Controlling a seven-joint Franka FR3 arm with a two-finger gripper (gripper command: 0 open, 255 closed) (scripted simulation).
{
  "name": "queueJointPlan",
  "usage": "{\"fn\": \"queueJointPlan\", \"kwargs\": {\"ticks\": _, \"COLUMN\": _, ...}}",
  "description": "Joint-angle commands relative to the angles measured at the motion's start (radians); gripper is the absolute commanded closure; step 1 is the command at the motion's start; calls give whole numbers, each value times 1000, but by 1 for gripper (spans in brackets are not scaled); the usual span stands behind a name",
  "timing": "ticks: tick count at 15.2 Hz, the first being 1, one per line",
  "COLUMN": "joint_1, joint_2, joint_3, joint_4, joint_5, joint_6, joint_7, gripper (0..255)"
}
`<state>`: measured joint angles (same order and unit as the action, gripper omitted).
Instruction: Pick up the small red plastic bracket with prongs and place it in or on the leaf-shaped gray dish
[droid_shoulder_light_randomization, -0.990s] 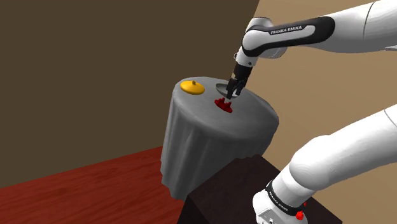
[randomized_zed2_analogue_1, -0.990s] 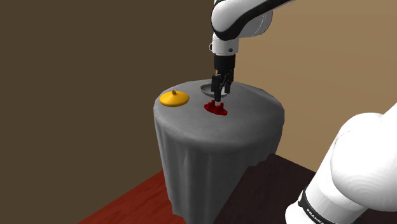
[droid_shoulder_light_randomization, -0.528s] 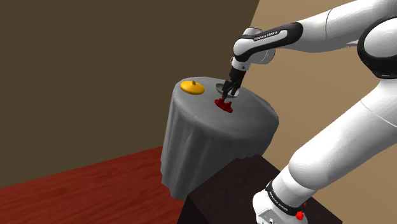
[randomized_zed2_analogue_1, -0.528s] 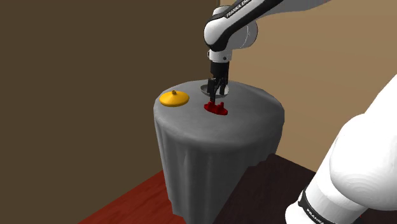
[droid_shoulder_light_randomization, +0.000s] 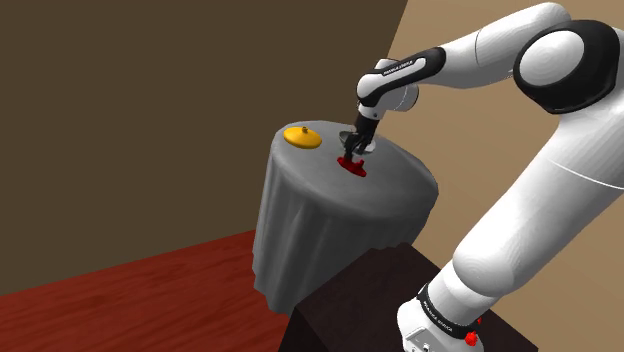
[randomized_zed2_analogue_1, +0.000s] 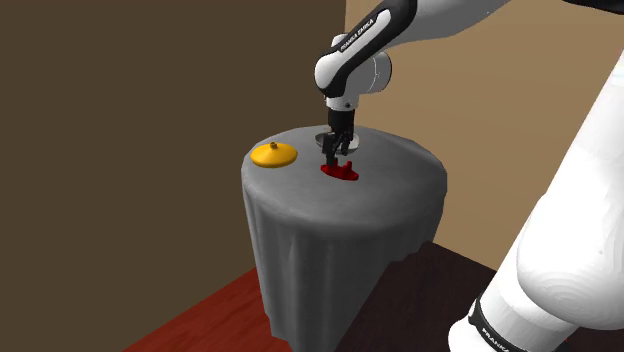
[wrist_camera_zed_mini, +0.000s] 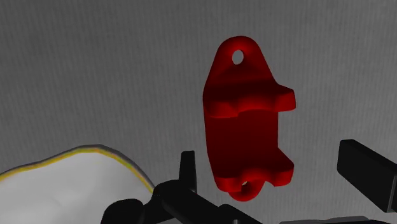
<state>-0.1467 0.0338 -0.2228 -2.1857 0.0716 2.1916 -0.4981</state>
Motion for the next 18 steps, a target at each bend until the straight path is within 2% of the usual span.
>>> {"fn": "queueJointPlan", "kwargs": {"ticks": 1, "joint_1": -1, "joint_2": 13, "joint_3": 0, "joint_4": -16, "joint_5": 5, "joint_6": 28, "joint_7": -5, "gripper": 0}}
{"fn": "queueJointPlan", "kwargs": {"ticks": 10, "joint_1": 0, "joint_2": 24, "joint_3": 1, "joint_4": -25, "joint_5": 9, "joint_6": 48, "joint_7": -8, "gripper": 0}}
{"fn": "queueJointPlan", "kwargs": {"ticks": 11, "joint_1": 0, "joint_2": 24, "joint_3": 1, "joint_4": -25, "joint_5": 9, "joint_6": 48, "joint_7": -8, "gripper": 255}}
{"fn": "queueJointPlan", "kwargs": {"ticks": 18, "joint_1": -1, "joint_2": 24, "joint_3": 0, "joint_4": -25, "joint_5": 10, "joint_6": 49, "joint_7": -9, "gripper": 255}}
